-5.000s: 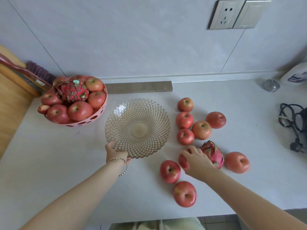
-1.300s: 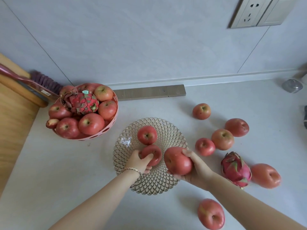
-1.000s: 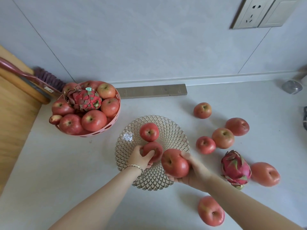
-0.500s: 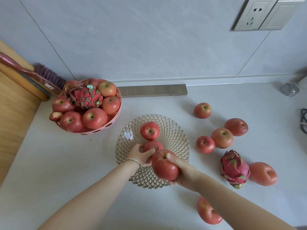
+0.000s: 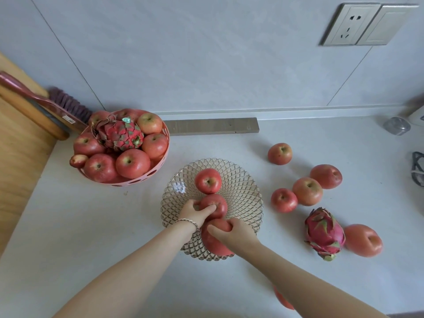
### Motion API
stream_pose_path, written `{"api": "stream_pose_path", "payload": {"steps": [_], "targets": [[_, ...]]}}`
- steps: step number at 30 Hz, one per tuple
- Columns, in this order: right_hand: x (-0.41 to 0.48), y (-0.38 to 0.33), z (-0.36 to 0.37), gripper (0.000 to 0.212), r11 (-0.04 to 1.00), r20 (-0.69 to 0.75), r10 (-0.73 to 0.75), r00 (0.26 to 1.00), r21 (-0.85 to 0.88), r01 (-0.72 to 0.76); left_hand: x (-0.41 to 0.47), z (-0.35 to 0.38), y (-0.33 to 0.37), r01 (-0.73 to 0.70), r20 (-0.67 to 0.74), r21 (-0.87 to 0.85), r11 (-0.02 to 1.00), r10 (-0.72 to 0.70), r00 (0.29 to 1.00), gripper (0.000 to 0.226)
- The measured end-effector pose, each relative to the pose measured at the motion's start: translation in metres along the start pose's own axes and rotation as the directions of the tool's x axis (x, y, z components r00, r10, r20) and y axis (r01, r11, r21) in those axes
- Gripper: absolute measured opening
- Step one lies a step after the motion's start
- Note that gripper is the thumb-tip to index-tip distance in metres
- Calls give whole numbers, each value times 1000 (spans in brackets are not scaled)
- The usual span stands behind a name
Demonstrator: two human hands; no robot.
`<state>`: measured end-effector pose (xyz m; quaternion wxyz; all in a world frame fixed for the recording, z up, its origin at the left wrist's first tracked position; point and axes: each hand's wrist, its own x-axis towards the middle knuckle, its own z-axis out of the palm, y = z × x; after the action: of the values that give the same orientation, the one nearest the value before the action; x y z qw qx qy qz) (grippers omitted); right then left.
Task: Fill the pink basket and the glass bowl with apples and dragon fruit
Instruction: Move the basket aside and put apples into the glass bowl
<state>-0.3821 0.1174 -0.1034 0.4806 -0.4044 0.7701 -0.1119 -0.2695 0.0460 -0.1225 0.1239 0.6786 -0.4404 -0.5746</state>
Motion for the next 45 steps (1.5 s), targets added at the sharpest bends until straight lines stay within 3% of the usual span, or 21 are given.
{"api": "stream_pose_path", "payload": {"steps": [3, 6, 8, 11, 19, 21, 24, 27, 31, 34, 37, 39, 43, 45], "targets": [[2, 1, 1, 44, 998, -70, -50, 996, 36, 53, -1, 1, 0, -24, -35, -25, 999, 23, 999, 49], [-4, 6, 1, 62, 994, -82, -112, 990, -18, 111, 0, 2, 0, -12, -33, -32, 999, 11, 999, 49], [-7, 8, 7, 75, 980, -22, -157, 987, -126, 153, 1, 1, -1, -12, -29, -18, 1000, 11, 1000, 50], [-10, 9, 12, 87, 975, 51, -161, 986, -146, 167, 2, 2, -1, -3, -17, -1, 1000, 3, 1000, 51], [-1, 4, -8, 85, 954, 196, -90, 976, -264, 141, -7, 4, 2, -54, -58, 145, 988, 63, 996, 48], [-7, 4, -17, 84, 922, 164, -149, 975, -334, 197, -16, 5, 5, -120, -126, 216, 969, 150, 981, 47], [-21, 13, -48, 64, 936, 2, -260, 966, -246, 252, -40, 6, 13, -280, -199, 324, 904, 355, 914, 50], [-33, 40, -85, 45, 939, -8, -159, 987, -310, 149, -60, 10, 17, -471, -133, 341, 813, 538, 832, 52], [-49, 81, -89, 74, 788, 178, 156, 972, -615, -14, -73, 23, 23, -515, -101, 335, 789, 574, 813, 57], [-52, 99, -72, 79, 776, 238, 256, 937, -629, -52, -79, 32, 24, -519, -53, 318, 794, 561, 826, 57], [-48, 106, -70, 70, 843, 208, 216, 954, -533, -75, -85, 39, 22, -536, 50, 309, 786, 550, 834, 47], [-46, 99, -80, 64, 938, 176, 208, 962, -315, -145, -90, 42, 22, -567, 204, 330, 755, 530, 823, 44], [-48, 63, -106, 59, 990, 190, 97, 977, 87, -115, -99, 55, 20, -613, 532, 238, 754, 427, 731, 90], [-51, 46, -110, 49, 961, 232, -17, 972, 271, -48, -102, 64, 20, -649, 536, 188, 737, 477, 697, 97]]}}
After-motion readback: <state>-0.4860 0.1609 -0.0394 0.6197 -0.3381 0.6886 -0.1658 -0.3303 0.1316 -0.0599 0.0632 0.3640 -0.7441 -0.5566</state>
